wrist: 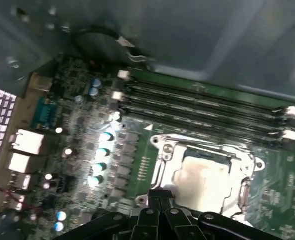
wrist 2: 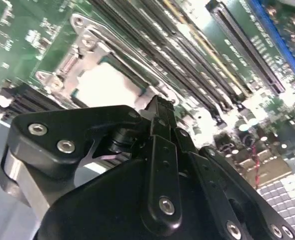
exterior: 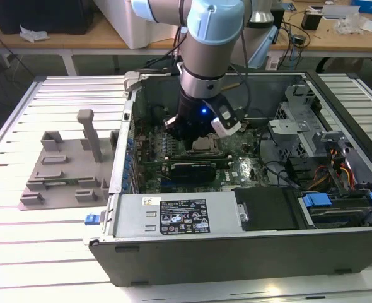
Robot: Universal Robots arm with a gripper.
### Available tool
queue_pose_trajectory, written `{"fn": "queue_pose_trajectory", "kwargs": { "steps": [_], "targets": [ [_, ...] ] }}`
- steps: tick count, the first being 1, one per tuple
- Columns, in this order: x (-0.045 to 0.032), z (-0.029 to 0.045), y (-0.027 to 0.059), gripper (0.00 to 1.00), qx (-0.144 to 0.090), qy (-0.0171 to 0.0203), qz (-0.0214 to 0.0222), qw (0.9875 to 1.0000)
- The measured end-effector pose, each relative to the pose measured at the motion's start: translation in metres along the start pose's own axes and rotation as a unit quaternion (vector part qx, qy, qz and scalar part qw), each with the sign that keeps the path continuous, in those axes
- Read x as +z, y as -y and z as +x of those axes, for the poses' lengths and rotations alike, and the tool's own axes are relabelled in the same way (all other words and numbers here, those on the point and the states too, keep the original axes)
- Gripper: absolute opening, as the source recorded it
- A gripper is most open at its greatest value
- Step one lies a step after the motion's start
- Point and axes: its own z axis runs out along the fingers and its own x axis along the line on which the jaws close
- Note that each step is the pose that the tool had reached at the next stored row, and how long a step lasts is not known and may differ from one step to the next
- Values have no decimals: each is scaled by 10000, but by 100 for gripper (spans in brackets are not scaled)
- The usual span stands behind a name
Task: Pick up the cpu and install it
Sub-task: 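Install the second cpu locking lever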
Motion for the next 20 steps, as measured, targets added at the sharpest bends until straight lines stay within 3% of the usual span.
{"fn": "queue_pose_trajectory", "kwargs": {
  "steps": [2,4,6,10,20],
  "targets": [
    [9,-105,-31,11,19,-49,185,9998],
    [13,-165,-51,11,29,-73,276,9996],
    [17,-284,-99,11,42,-107,399,9991],
    [18,-362,-228,11,57,-142,545,9984],
    [-491,-327,-306,11,59,-146,558,9983]
  ]
}}
